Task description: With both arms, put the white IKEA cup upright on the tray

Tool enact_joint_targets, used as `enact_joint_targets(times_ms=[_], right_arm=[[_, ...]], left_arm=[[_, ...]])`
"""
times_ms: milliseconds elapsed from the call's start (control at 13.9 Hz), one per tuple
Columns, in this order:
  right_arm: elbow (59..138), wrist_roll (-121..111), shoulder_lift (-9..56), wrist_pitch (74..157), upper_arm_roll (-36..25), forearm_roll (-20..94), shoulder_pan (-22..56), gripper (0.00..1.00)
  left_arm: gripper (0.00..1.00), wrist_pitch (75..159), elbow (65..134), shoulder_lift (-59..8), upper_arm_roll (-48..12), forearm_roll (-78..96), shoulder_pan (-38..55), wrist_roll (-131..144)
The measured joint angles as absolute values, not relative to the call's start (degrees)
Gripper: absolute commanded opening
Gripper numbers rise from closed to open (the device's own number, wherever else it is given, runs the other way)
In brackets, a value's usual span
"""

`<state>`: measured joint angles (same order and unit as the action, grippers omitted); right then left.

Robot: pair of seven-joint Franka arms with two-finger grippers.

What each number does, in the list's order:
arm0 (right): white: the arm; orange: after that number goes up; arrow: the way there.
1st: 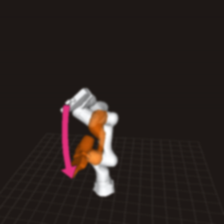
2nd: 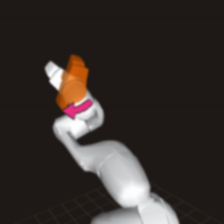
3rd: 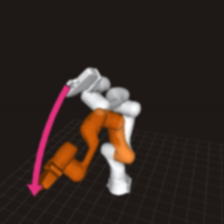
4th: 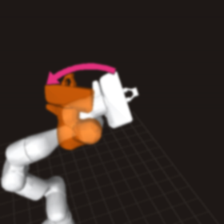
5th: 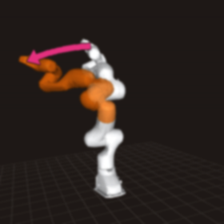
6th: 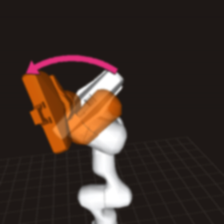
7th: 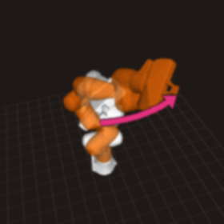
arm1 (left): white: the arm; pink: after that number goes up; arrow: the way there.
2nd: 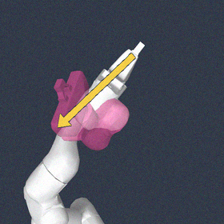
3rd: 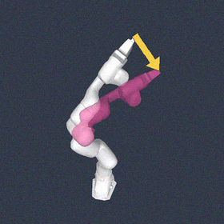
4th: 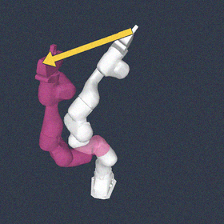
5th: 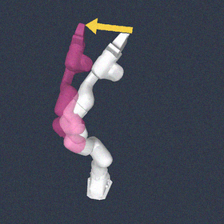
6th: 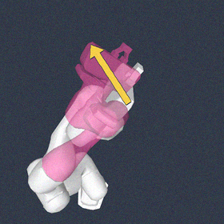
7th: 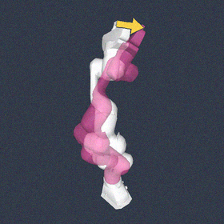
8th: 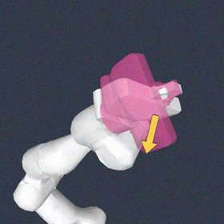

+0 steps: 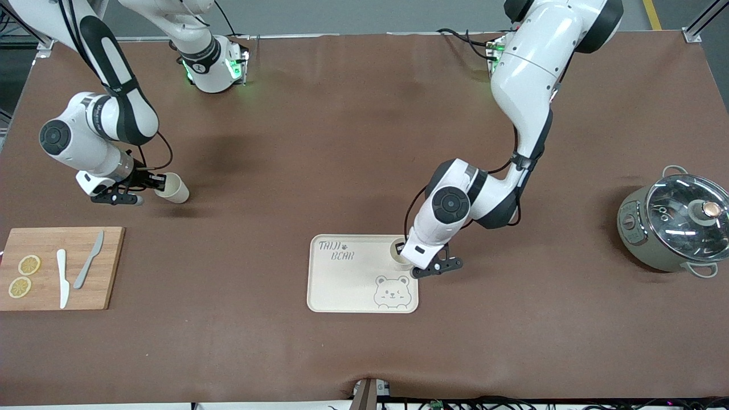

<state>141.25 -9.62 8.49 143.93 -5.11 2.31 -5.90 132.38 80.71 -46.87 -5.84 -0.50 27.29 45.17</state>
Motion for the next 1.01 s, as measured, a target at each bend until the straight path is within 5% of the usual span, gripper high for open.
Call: enact_joint_targets(times_ms=[144,289,649,1010], right_arm=[[140.3,-9.6,8.4,142.0,-5.0,2.3,-5.9,0.0],[136.9,-9.6,8.0,136.2,-4.9,2.3,-5.6,0.0],[123.1,-9.3,7.3,121.5,-4.7,5.3,-3.5,0.0],[113.7,4.5,11.6,119.7,-4.5,6.8,3.7,0.0]], left_arm=[[0.38,132.4,80.7,-46.9,-5.8,0.3,27.7,46.0],[1.0,132.3,80.7,-47.1,-5.8,4.3,27.7,46.0],[1.0,132.4,79.6,-47.2,-5.5,5.2,27.5,46.0],[1.0,131.6,78.2,-42.7,-5.0,5.2,25.8,46.0]])
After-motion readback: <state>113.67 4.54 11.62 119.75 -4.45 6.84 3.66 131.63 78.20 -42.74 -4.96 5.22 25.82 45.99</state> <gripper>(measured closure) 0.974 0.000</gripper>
